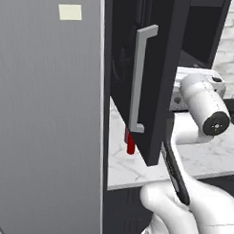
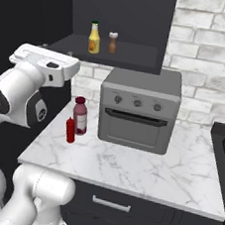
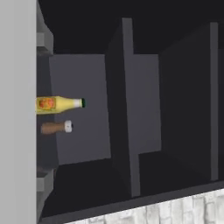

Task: There are various items on the counter. Only move the condiments/shakers into the cabinet.

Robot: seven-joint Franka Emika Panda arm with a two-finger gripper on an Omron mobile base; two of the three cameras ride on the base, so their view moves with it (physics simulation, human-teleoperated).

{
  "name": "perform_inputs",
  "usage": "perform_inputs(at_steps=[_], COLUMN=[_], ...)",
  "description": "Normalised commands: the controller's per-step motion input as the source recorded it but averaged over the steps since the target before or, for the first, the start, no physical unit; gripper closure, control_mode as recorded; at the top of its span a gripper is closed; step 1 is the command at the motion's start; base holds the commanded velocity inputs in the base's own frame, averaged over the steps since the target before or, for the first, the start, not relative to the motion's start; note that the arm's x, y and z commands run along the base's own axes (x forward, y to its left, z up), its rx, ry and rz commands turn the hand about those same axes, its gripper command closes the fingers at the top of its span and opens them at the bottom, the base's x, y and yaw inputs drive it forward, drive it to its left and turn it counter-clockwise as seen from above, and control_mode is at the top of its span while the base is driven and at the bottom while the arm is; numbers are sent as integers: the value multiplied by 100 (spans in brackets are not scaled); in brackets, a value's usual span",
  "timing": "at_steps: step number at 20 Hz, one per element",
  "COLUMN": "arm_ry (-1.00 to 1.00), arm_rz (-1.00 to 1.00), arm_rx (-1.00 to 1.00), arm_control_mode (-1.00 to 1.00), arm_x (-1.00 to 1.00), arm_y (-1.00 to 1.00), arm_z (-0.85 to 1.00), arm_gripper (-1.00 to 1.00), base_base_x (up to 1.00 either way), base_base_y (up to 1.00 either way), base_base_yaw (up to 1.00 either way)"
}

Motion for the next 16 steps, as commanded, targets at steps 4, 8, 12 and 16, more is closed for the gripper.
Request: perform_inputs(at_steps=[4, 8, 12, 16], arm_ry=[16, 25, 41, 21], arm_rz=[0, 0, 0, 0], arm_rx=[9, 10, 13, 3], arm_control_mode=[-100, -100, -100, -100], arm_x=[-100, -100, -100, -34], arm_y=[-18, -15, -12, 0], arm_z=[-19, -14, -2, -1], arm_gripper=[-100, -100, -100, -100], base_base_x=[0, 0, 0, 0], base_base_y=[0, 0, 0, 0], base_base_yaw=[0, 0, 0, 0])
